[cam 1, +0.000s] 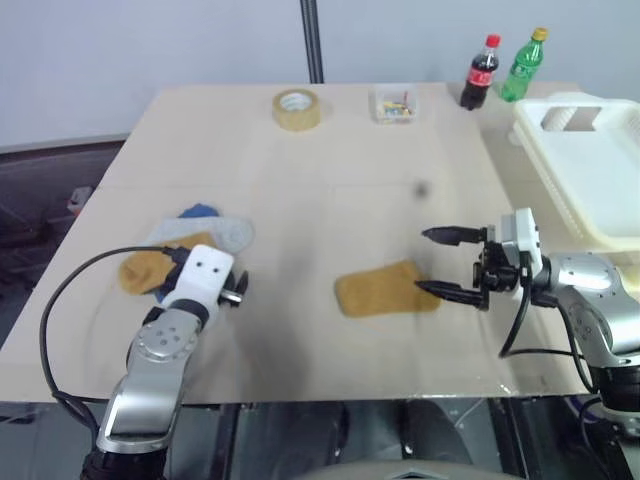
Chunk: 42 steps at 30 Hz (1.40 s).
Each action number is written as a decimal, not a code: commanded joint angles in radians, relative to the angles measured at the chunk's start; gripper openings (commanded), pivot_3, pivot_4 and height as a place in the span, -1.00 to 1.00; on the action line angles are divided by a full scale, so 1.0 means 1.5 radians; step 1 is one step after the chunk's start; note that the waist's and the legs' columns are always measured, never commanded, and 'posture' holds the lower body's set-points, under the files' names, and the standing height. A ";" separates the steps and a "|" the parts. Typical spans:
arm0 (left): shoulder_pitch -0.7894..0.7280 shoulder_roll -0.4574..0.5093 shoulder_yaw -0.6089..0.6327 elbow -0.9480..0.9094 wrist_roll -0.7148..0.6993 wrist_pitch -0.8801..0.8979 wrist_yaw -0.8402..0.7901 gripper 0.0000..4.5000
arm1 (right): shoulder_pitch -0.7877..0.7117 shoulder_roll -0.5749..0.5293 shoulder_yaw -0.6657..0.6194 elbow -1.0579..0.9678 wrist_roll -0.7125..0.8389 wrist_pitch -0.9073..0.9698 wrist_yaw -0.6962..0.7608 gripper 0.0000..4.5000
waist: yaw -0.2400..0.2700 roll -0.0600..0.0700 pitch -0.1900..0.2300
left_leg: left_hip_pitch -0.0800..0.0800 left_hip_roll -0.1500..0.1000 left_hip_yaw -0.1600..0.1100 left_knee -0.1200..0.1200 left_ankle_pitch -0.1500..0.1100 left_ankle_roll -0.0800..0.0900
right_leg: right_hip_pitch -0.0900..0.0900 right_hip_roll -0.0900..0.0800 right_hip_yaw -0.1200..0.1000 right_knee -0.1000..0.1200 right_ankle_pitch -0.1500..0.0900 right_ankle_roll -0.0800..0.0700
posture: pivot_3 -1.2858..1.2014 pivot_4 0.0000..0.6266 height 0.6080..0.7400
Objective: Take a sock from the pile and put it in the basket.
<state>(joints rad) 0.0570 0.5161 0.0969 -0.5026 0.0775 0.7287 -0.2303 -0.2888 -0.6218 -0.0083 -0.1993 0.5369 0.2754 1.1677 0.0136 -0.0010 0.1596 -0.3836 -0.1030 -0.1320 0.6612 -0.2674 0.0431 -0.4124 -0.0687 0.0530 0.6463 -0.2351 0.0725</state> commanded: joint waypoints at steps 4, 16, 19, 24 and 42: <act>0.009 0.008 -0.009 0.009 0.018 0.015 -0.004 0.64 | 0.000 0.002 -0.006 -0.025 0.009 -0.010 -0.001 0.94 | 0.000 0.000 0.000 | 0.000 0.000 0.000 0.000 0.000 0.000 | 0.000 0.000 0.000 0.000 0.000 0.000 | 0.03 -0.52 0.98; 0.014 0.005 -0.005 0.000 0.019 0.020 -0.007 -0.24 | -0.001 0.006 -0.003 -0.021 0.008 -0.010 0.001 0.94 | -0.001 0.000 0.000 | 0.000 0.000 0.000 0.000 0.000 0.000 | 0.000 0.000 0.000 0.000 0.000 0.000 | 0.03 -0.52 0.98; 0.015 0.007 -0.006 0.000 0.024 0.023 -0.004 -0.48 | -0.001 0.007 -0.003 -0.021 0.008 -0.010 0.002 0.94 | -0.001 0.000 0.000 | 0.000 0.000 0.000 -0.001 0.000 0.000 | 0.000 0.000 0.000 0.000 0.000 0.000 | 0.03 -0.52 0.98; 0.016 0.007 -0.006 0.001 0.027 0.022 -0.005 -0.48 | -0.003 0.008 -0.002 -0.017 0.007 -0.011 0.004 0.94 | -0.001 0.000 0.000 | 0.000 0.000 0.000 -0.001 0.000 0.000 | 0.000 0.000 0.000 0.000 0.000 0.000 | 0.03 -0.52 0.98; -0.038 -0.006 0.031 0.021 0.043 -0.067 0.044 -0.48 | -0.009 0.019 0.005 -0.003 -0.002 -0.024 0.006 0.94 | 0.000 0.000 0.000 | 0.000 0.000 0.000 -0.001 0.000 -0.001 | 0.000 0.000 0.000 0.000 0.000 0.000 | 0.03 -0.52 0.98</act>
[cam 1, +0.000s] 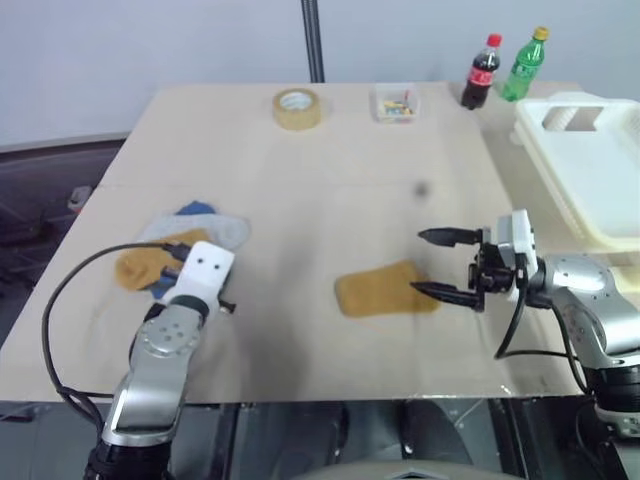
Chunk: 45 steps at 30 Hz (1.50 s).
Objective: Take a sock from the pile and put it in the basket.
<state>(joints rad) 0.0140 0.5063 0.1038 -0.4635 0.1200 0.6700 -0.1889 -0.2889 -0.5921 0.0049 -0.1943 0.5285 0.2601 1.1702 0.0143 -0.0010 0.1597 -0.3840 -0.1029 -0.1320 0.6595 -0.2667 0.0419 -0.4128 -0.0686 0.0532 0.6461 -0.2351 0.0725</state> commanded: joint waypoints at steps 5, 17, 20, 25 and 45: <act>-0.009 0.007 0.030 0.006 0.015 -0.034 0.010 -0.48 | -0.010 0.002 -0.003 -0.004 0.001 -0.018 0.004 0.94 | 0.000 0.000 0.000 | 0.000 0.000 0.000 0.000 0.000 0.000 | 0.000 0.000 0.000 0.000 0.000 0.000 | 0.03 -0.52 0.98; -0.041 -0.019 0.021 -0.023 -0.005 0.048 -0.013 0.51 | -0.009 0.006 -0.002 0.006 -0.004 -0.028 0.007 0.94 | 0.000 0.000 0.000 | 0.000 0.000 0.000 0.000 0.000 0.000 | 0.000 0.000 0.000 0.000 0.000 0.000 | 0.03 -0.52 0.98; -0.089 0.001 -0.009 -0.042 0.017 0.128 -0.022 0.99 | -0.011 0.006 0.000 0.008 -0.005 -0.029 0.009 0.94 | 0.000 -0.001 0.000 | 0.000 0.000 -0.001 0.000 0.000 0.000 | 0.000 0.000 -0.001 0.000 0.000 0.000 | 0.03 -0.52 0.98; -0.124 0.003 -0.023 -0.041 0.025 0.244 -0.013 0.99 | -0.011 0.008 0.003 0.011 -0.006 -0.033 0.006 0.94 | -0.003 0.000 0.000 | 0.000 0.000 0.000 0.000 0.000 0.000 | 0.000 0.000 0.000 0.000 0.000 0.000 | 0.03 -0.52 0.98; -0.158 -0.023 0.008 -0.031 0.017 0.310 0.027 0.28 | -0.001 0.017 0.006 0.006 -0.011 -0.040 -0.007 0.94 | -0.001 -0.001 0.000 | 0.000 0.000 0.000 0.000 0.000 0.000 | 0.000 0.000 0.000 0.000 0.000 0.000 | 0.03 -0.52 0.98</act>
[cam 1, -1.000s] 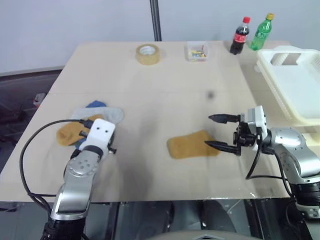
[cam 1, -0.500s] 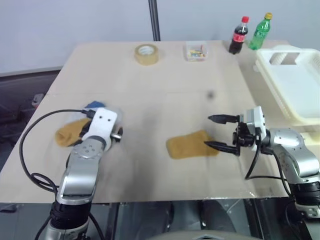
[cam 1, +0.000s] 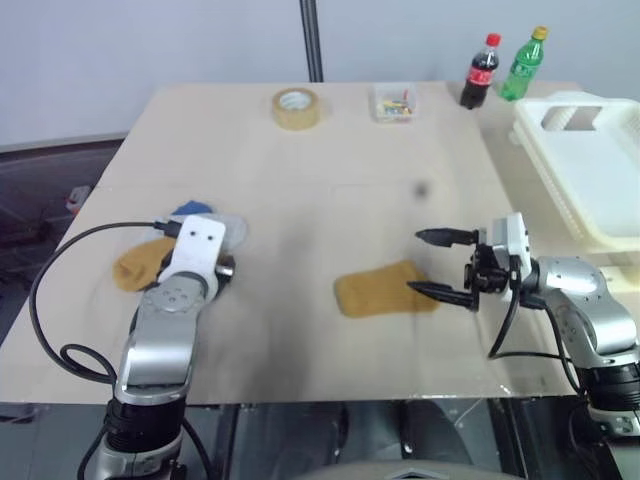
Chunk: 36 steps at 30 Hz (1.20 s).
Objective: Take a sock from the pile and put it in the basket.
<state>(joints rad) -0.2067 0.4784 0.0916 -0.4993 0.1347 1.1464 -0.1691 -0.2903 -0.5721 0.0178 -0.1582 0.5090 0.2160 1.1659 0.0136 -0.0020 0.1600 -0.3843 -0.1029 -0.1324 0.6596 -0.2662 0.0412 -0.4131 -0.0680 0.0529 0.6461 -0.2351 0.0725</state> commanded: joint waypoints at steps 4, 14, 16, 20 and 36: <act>-0.010 -0.010 0.014 -0.008 0.007 -0.005 0.019 -0.35 | -0.001 0.005 -0.001 -0.015 0.002 -0.012 -0.005 0.94 | 0.000 0.000 0.000 | 0.000 0.000 0.000 0.000 0.000 0.000 | 0.000 0.000 0.000 0.000 0.000 0.000 | 0.03 -0.52 0.98; 0.007 -0.015 0.017 -0.021 0.005 0.003 0.024 -0.97 | -0.004 0.004 0.001 -0.009 0.001 -0.012 -0.003 0.94 | 0.000 0.000 0.000 | 0.000 0.000 0.000 0.000 0.000 0.000 | 0.000 0.000 0.000 0.000 0.000 0.000 | 0.03 -0.52 0.98; 0.010 -0.015 0.013 -0.026 0.006 0.008 0.023 -0.97 | -0.004 0.005 0.002 -0.011 0.001 -0.011 -0.003 0.94 | 0.000 0.000 0.000 | 0.000 0.000 0.000 0.000 0.000 0.000 | 0.000 0.000 0.000 0.000 0.000 0.000 | 0.03 -0.52 0.98; 0.011 -0.024 0.023 -0.035 -0.007 0.005 0.014 -0.97 | -0.002 0.005 0.002 -0.009 0.000 -0.013 -0.003 0.94 | 0.000 0.000 0.000 | 0.000 0.000 0.000 0.000 0.000 0.000 | 0.000 0.000 0.000 0.000 0.000 0.000 | 0.03 -0.52 0.98; -0.003 0.032 0.066 -0.049 -0.012 0.063 -0.002 -0.18 | 0.008 0.009 0.004 -0.017 -0.004 -0.015 -0.012 0.94 | -0.001 0.000 0.000 | 0.000 0.000 0.000 0.000 0.000 0.000 | 0.000 0.000 0.000 0.000 0.000 0.000 | 0.03 -0.52 0.98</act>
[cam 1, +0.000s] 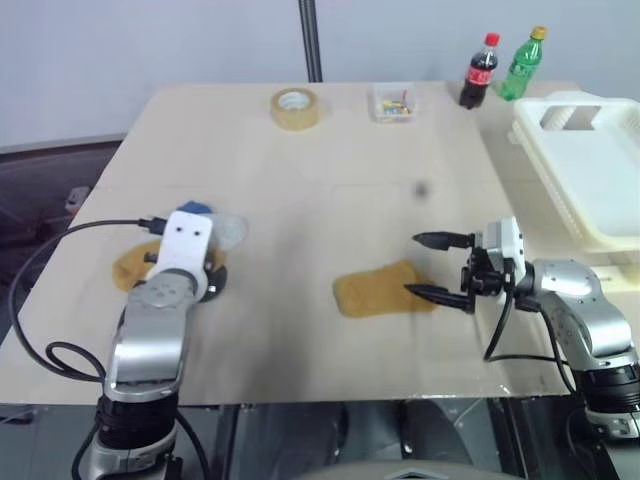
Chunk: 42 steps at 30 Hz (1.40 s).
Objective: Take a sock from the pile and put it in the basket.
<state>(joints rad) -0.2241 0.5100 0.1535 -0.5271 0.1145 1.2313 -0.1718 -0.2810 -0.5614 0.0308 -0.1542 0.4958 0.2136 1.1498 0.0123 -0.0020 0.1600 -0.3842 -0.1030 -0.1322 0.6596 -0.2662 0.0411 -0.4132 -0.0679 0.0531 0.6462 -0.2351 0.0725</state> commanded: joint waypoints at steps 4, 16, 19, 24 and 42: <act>0.021 0.008 0.032 -0.029 -0.003 0.004 -0.003 -0.18 | 0.003 0.004 -0.003 -0.018 0.003 -0.014 -0.001 0.94 | 0.000 0.000 0.000 | 0.000 0.000 0.000 0.000 0.000 0.000 | 0.000 0.000 0.000 0.000 0.000 0.000 | 0.03 -0.52 0.98; 0.034 0.001 0.034 -0.025 -0.011 -0.012 0.003 -0.98 | 0.006 0.007 -0.003 -0.015 -0.001 -0.016 -0.004 0.94 | 0.000 0.000 0.000 | 0.000 0.000 0.000 0.000 0.000 0.000 | 0.000 0.000 0.000 0.000 0.000 0.000 | 0.03 -0.52 0.98; 0.009 -0.005 0.035 -0.030 -0.012 -0.030 0.008 -0.98 | 0.007 0.008 -0.003 -0.014 -0.002 -0.016 -0.004 0.94 | 0.001 0.000 0.000 | 0.000 0.000 0.000 0.000 0.000 0.000 | 0.000 0.000 0.000 0.000 0.000 0.000 | 0.03 -0.52 0.98; -0.030 -0.015 0.018 -0.037 -0.023 -0.022 0.001 -0.98 | 0.005 0.011 -0.002 -0.013 -0.005 -0.017 -0.005 0.94 | 0.001 0.000 0.000 | 0.000 0.000 0.000 0.000 0.000 0.000 | 0.000 0.000 0.000 0.000 0.000 0.000 | 0.03 -0.52 0.98; -0.211 -0.191 -0.092 0.225 -0.110 -0.143 -0.023 -0.98 | -0.005 0.022 0.004 -0.011 -0.016 -0.018 -0.016 0.94 | 0.002 0.000 0.000 | -0.001 0.000 -0.001 0.004 0.000 0.000 | 0.000 0.000 -0.001 0.001 0.000 0.000 | 0.03 -0.52 0.98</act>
<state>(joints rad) -0.4964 0.2533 0.0063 -0.2246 -0.0213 1.0656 -0.2030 -0.2762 -0.5300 0.0396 -0.1502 0.4702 0.2066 1.1282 0.0148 -0.0026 0.1600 -0.3870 -0.1034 -0.1338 0.6661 -0.2661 0.0410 -0.4131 -0.0679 0.0507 0.6477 -0.2350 0.0726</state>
